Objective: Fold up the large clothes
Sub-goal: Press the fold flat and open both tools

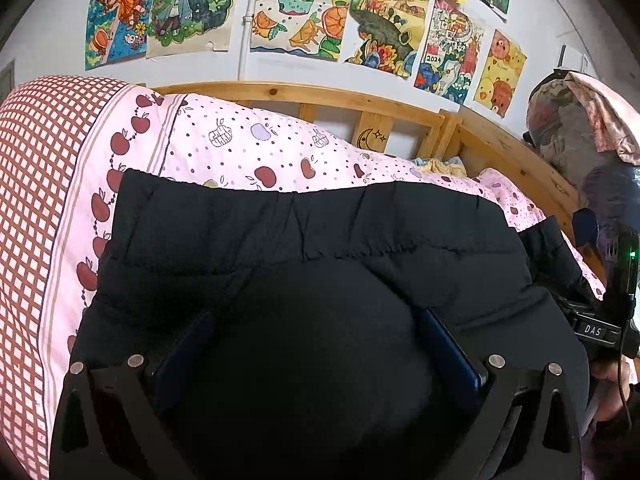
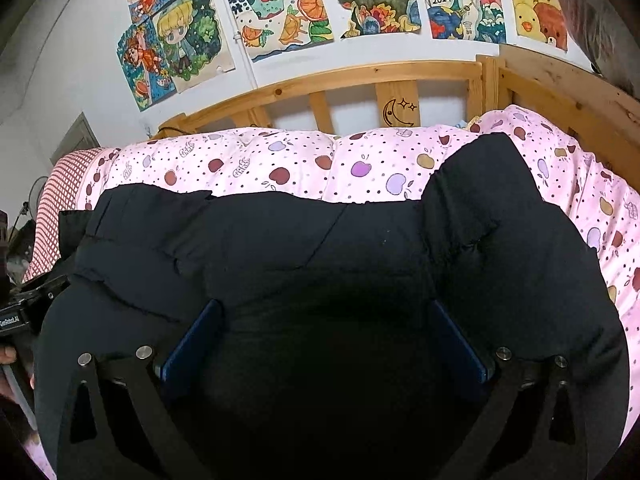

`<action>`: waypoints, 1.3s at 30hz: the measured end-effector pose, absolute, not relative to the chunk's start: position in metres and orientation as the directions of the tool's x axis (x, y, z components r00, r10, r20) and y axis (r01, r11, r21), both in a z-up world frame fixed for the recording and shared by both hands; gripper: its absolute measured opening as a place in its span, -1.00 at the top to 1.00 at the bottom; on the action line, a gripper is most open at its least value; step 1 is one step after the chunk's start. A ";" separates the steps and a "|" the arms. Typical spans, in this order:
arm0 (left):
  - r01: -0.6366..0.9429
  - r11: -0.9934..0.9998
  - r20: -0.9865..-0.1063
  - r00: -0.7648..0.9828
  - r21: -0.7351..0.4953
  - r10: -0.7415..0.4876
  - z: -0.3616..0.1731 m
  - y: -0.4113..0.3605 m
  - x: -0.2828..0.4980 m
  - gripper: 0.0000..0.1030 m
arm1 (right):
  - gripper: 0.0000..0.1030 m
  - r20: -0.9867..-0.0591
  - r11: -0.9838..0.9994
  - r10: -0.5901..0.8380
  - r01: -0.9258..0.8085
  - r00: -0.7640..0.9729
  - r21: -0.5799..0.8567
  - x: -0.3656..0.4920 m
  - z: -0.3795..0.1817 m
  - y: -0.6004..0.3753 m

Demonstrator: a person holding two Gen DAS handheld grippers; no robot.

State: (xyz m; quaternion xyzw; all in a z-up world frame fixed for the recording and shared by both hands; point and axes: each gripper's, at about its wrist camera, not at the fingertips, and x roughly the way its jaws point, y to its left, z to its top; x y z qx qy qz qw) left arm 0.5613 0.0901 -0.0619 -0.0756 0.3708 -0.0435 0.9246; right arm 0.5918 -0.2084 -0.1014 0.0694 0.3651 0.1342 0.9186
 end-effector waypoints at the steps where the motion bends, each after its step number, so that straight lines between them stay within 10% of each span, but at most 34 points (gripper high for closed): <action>1: 0.026 0.985 -0.676 0.724 -0.171 -0.136 -0.062 0.090 0.560 -1.00 | -0.98 -0.649 0.954 0.299 -0.196 0.700 0.228 0.591 -0.101 -0.209; 39: -0.002 0.996 -0.593 0.804 -0.094 -0.054 -0.021 0.095 0.517 -1.00 | -0.97 -0.587 0.948 0.306 -0.182 0.749 0.262 0.550 -0.072 -0.243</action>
